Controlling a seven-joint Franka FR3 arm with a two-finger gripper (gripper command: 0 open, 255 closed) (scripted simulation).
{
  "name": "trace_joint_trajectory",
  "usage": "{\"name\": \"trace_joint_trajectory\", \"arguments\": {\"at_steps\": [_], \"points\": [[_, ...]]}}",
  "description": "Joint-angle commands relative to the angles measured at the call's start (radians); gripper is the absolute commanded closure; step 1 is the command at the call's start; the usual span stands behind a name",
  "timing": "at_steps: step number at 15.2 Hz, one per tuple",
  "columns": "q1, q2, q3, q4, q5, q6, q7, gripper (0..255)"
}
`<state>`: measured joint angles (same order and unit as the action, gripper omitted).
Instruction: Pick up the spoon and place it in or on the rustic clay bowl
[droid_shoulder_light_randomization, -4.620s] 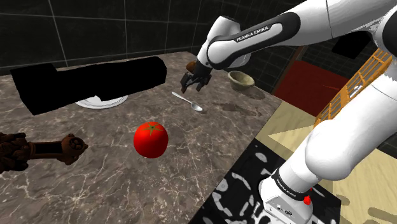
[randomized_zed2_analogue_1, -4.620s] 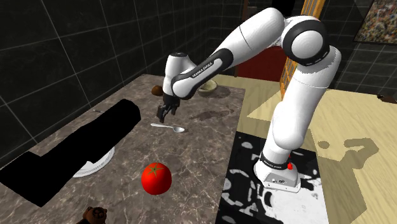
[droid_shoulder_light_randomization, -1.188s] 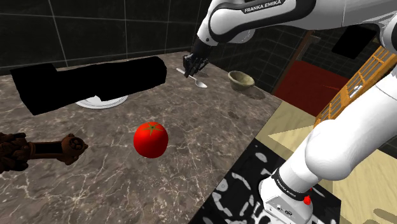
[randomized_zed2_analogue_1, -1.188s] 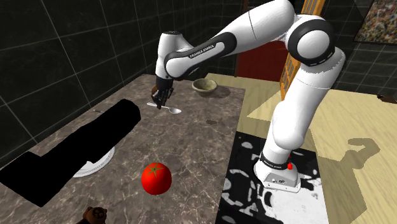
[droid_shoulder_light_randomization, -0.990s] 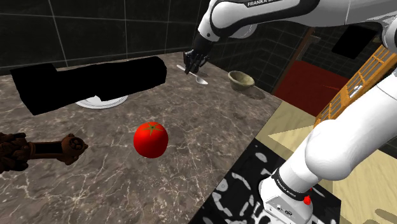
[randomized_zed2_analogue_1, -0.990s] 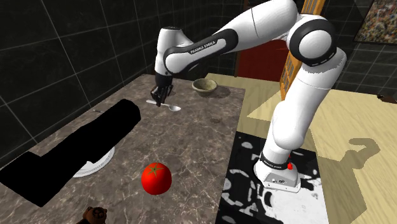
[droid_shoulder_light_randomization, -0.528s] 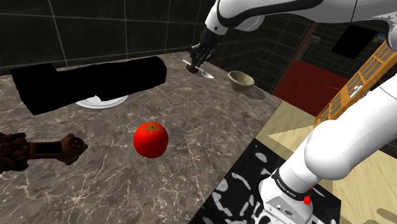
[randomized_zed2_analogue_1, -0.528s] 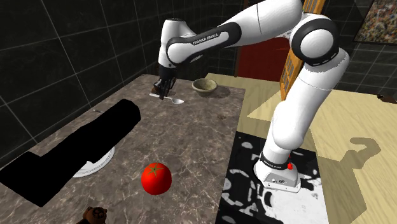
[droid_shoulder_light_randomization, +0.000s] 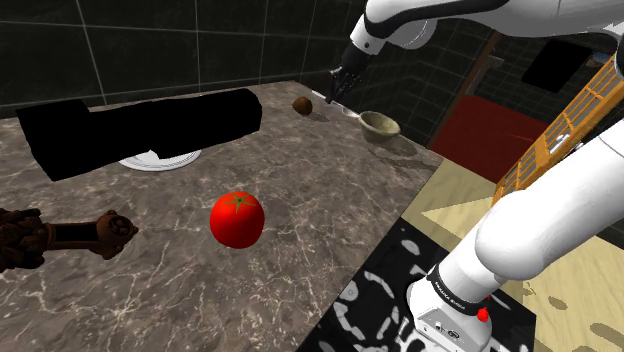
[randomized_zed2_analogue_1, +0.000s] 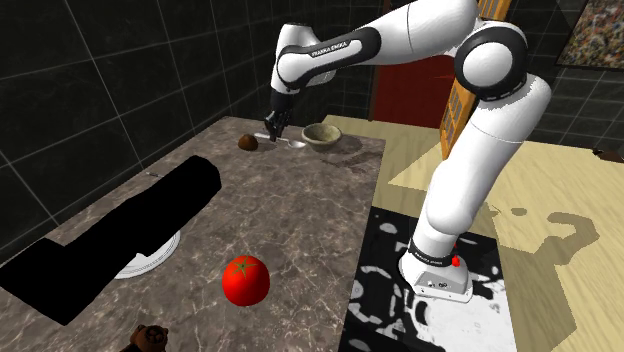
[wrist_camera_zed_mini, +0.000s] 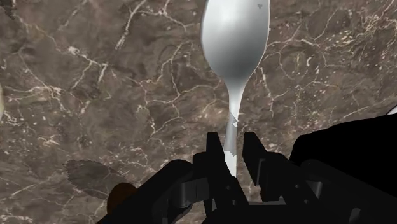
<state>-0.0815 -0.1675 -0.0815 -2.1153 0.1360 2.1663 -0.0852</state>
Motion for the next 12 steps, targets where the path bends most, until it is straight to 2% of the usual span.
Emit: {"name": "trace_joint_trajectory", "arguments": {"at_steps": [1, 12], "points": [[-0.021, 0.0, -0.033, 0.006, 0.007, -0.013, -0.058, 255], [-0.128, 0.108, -0.194, 0.152, 0.062, -0.097, -0.342, 255]]}}
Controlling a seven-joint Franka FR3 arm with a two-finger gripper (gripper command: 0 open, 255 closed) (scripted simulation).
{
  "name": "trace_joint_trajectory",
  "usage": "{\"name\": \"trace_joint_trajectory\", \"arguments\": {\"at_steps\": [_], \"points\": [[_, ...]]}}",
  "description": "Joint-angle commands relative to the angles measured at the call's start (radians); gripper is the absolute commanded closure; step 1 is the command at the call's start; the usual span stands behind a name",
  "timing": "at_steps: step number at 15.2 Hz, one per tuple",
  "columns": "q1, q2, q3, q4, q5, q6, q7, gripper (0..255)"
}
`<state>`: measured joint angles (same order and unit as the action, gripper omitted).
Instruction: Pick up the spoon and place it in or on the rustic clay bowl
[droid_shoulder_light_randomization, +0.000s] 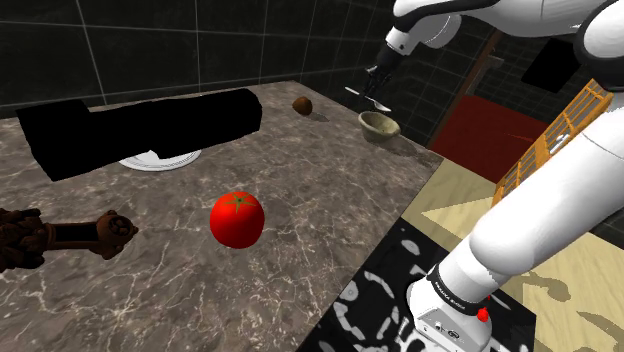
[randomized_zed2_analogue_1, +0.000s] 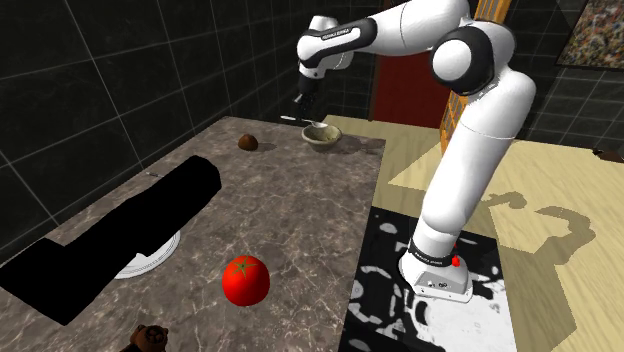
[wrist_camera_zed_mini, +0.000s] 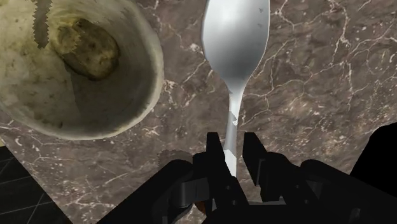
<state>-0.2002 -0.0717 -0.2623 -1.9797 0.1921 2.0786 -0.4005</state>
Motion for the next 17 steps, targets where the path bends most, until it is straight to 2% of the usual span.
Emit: {"name": "trace_joint_trajectory", "arguments": {"at_steps": [1, 10, 17], "points": [[-0.021, 0.028, -0.027, 0.037, 0.014, -0.019, -0.052, 255], [-0.13, 0.207, -0.121, 0.264, 0.103, -0.127, -0.262, 255], [-0.129, 0.22, -0.118, 0.188, 0.12, -0.041, -0.287, 255]]}}
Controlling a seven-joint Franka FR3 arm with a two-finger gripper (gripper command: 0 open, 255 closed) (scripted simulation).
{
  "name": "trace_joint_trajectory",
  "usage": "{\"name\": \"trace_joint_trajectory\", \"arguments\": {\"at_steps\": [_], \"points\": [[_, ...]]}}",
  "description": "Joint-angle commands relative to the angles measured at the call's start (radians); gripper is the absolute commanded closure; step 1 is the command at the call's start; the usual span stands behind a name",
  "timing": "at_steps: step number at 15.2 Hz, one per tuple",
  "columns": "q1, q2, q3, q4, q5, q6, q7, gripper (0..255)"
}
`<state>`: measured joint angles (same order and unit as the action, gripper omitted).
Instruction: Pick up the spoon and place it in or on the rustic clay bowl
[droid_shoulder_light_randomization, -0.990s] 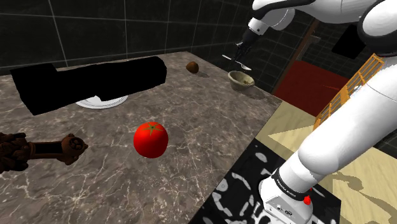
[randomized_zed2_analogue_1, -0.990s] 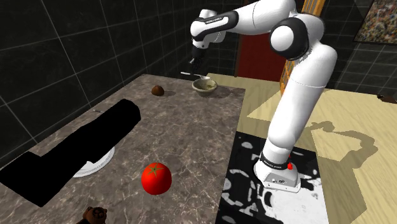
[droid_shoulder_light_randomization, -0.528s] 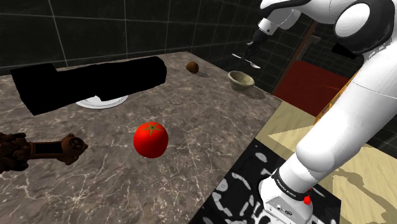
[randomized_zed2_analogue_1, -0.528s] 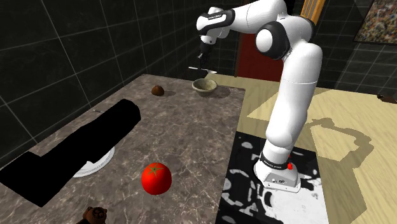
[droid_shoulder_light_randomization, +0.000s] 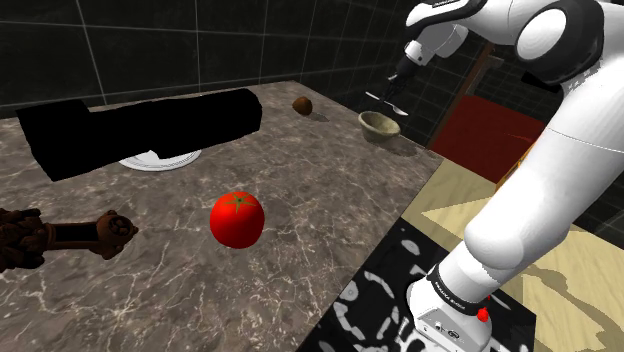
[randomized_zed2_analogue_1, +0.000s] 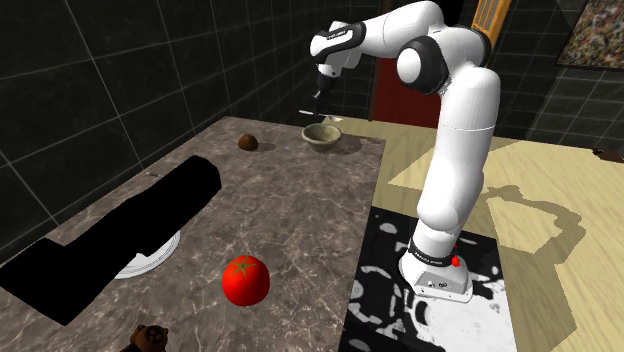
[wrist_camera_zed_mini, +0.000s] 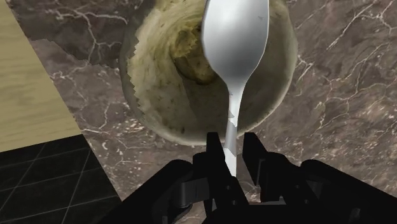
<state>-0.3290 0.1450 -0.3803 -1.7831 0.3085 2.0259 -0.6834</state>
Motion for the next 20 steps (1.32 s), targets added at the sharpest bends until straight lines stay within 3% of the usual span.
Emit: {"name": "trace_joint_trajectory", "arguments": {"at_steps": [1, 8, 16, 17, 20], "points": [[0.0, 0.006, 0.001, -0.019, 0.006, 0.024, -0.008, 255], [-0.001, 0.035, 0.007, -0.086, 0.034, 0.114, -0.042, 255], [-0.001, 0.035, 0.007, -0.086, 0.034, 0.114, -0.042, 255], [-0.001, 0.035, 0.007, -0.086, 0.034, 0.114, -0.042, 0], [-0.001, 0.035, 0.007, -0.086, 0.034, 0.114, -0.042, 0]]}}
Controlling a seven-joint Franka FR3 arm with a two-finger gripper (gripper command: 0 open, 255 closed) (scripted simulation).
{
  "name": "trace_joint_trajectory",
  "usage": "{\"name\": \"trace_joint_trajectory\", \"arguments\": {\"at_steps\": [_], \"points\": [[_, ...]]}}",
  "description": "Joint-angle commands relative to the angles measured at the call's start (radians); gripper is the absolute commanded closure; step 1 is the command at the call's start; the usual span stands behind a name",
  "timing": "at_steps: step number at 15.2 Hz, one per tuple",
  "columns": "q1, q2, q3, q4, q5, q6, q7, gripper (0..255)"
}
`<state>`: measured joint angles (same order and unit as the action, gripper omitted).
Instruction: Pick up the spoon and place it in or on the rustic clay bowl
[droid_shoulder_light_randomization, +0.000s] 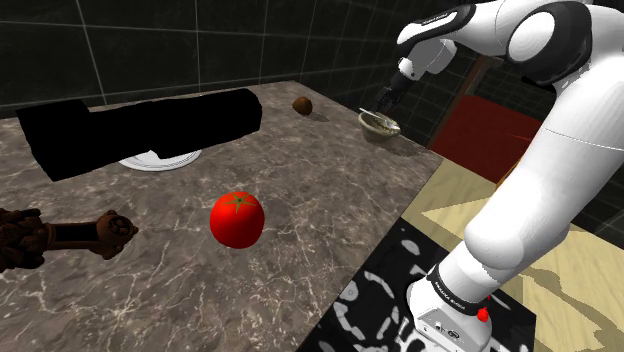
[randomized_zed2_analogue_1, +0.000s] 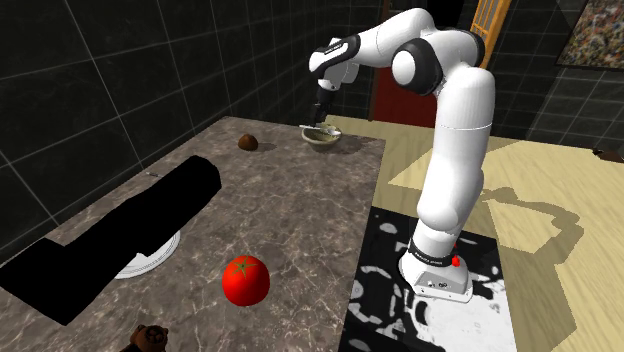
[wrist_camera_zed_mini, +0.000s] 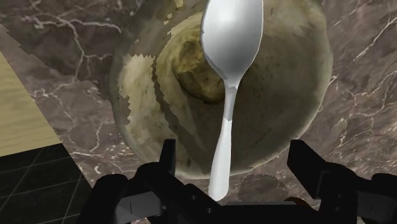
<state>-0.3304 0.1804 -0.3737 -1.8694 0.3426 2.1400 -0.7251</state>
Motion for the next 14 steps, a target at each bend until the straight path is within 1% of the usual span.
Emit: {"name": "trace_joint_trajectory", "arguments": {"at_steps": [1, 2, 6, 14], "points": [[0.0, 0.0, 0.0, 0.0, 0.0, 0.0, 0.0, 0], [0.0, 0.0, 0.0, 0.0, 0.0, 0.0, 0.0, 0], [-0.006, -0.053, -0.014, 0.057, -0.037, -0.105, 0.023, 0], [-0.007, -0.053, -0.014, 0.057, -0.037, -0.105, 0.023, 0]]}}
